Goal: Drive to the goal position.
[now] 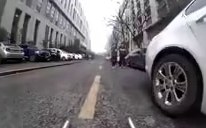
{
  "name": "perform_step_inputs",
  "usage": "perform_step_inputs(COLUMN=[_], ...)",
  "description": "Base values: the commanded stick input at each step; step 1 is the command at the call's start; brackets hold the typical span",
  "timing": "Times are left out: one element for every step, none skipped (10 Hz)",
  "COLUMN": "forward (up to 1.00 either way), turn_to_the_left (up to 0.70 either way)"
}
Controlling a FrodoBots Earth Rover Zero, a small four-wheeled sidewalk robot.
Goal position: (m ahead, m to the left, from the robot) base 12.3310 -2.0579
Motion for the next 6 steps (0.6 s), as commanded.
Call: perform_step_inputs(forward=[0.70,0.70,0.70,0.70,0.70,0.70], turn_to_the_left=[0.00,-0.04,-0.11,-0.14,-0.14,-0.14])
